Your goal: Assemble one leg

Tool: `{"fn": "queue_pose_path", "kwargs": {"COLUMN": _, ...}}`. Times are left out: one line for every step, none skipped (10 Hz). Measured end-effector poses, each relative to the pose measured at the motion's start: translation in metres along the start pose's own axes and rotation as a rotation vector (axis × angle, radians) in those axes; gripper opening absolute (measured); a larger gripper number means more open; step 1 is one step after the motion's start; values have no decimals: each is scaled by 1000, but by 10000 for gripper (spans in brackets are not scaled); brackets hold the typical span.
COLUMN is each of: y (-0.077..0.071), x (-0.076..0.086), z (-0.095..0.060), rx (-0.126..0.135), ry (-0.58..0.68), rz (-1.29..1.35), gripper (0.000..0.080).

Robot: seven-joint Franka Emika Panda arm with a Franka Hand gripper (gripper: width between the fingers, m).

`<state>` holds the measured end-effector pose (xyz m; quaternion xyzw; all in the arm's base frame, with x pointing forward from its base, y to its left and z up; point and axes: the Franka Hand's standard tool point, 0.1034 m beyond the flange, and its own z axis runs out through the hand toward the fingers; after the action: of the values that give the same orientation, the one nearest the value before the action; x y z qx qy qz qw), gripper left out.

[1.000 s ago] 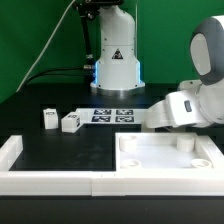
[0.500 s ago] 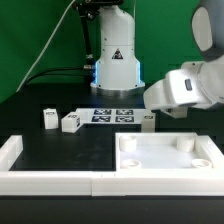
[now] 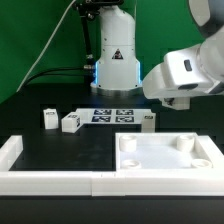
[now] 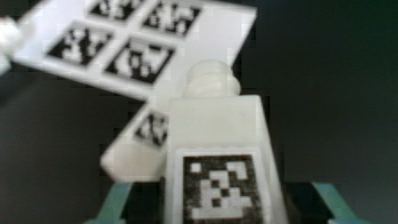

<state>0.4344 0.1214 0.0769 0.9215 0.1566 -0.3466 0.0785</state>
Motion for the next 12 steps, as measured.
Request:
{"fn": "queue_pose_path", "kwargs": {"y": -1, "x": 0, "z": 1, "rx": 0, "ry": 81, "rz": 1, "gripper": 291}}
{"fn": "queue_pose_path", "kwargs": {"y": -1, "x": 5, "z": -2, "rx": 3, "ry": 195, "rz": 2, "gripper": 291}}
{"fn": "queue_pose_path", "kwargs": {"y": -2, "x": 4, "z": -3, "rx": 3, "ry": 265, "rz": 3, "gripper": 291}}
{"fn": "queue_pose_path", "kwargs": {"y": -1, "x": 5, "z": -5, "rx": 9, "ry": 363, "rz": 23, "gripper": 291}}
{"fn": "queue_pose_path", "kwargs": {"y": 3, "x": 0, "z": -8, "rx": 14, "ry": 426, "rz": 53, "gripper": 291}}
{"fn": "queue_pose_path", "kwargs": {"y": 7, "x": 1, "z": -18, "rx": 28, "ry": 534, "rz": 80, "gripper": 291}}
{"fn": "queue_pose_path", "kwargs": {"y": 11, "x": 0, "z": -25, "rx": 55, "ry": 623, "rz": 138, "gripper": 291}}
{"fn": "queue_pose_path", "kwargs": {"y": 12, "x": 1, "z": -31, "rx": 75, "ry": 695, "rz": 179, "gripper": 291}}
{"fn": "queue_pose_path", "kwargs": {"y": 11, "x": 6, "z": -40, "rx": 94, "ry": 796, "rz": 195, "gripper": 291}}
{"fn": "queue_pose_path", "kwargs": {"y": 12, "x": 9, "z": -47, "rx": 94, "ry": 836, "rz": 183, "gripper": 291}}
{"fn": "queue_pose_path", "kwargs": {"y": 15, "x": 15, "z": -54, "rx": 81, "ry": 852, "rz": 153, "gripper": 291}}
{"fn": "queue_pose_path", "kwargs": {"y": 13, "x": 14, "z": -51, "rx": 81, "ry": 847, "rz": 150, "gripper": 291}}
